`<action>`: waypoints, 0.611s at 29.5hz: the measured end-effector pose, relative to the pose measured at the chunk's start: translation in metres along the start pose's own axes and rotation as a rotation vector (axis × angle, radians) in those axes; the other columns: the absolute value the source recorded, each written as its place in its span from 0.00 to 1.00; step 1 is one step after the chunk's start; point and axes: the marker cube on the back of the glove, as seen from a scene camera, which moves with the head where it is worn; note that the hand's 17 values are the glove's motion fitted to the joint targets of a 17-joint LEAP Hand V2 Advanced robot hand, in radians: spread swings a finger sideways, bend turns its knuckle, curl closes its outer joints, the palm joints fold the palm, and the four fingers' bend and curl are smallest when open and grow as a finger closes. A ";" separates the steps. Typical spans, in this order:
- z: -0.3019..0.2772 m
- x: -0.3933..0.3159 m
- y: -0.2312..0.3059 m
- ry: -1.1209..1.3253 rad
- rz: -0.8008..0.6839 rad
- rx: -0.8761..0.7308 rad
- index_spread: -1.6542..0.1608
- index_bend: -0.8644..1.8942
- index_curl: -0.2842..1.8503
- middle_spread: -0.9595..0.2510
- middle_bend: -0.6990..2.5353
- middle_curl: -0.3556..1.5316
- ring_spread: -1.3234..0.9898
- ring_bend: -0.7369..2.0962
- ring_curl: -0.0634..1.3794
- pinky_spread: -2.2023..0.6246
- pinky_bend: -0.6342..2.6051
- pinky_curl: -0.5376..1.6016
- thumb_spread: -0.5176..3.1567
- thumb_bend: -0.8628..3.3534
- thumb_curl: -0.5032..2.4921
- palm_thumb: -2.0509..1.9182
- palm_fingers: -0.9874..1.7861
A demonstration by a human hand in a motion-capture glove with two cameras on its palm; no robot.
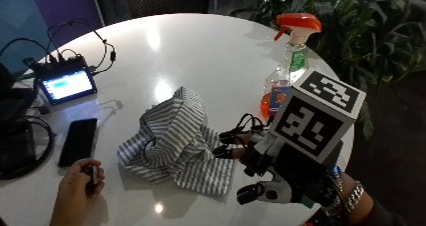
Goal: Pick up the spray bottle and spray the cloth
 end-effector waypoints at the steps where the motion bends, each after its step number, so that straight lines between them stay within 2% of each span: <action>1: 0.000 0.000 0.000 0.001 0.001 0.002 0.79 0.41 0.17 0.75 0.29 0.22 0.55 0.37 0.10 0.82 0.30 0.29 0.25 0.24 0.19 0.58 0.60; 8: -0.004 0.001 -0.002 0.008 -0.003 0.023 0.72 0.40 0.23 0.73 0.29 0.27 0.54 0.37 0.17 0.84 0.30 0.34 0.35 0.24 0.20 0.59 0.58; 18: -0.001 0.001 -0.005 0.023 -0.002 0.015 0.69 0.38 0.25 0.71 0.27 0.30 0.53 0.36 0.19 0.85 0.29 0.36 0.41 0.23 0.21 0.60 0.58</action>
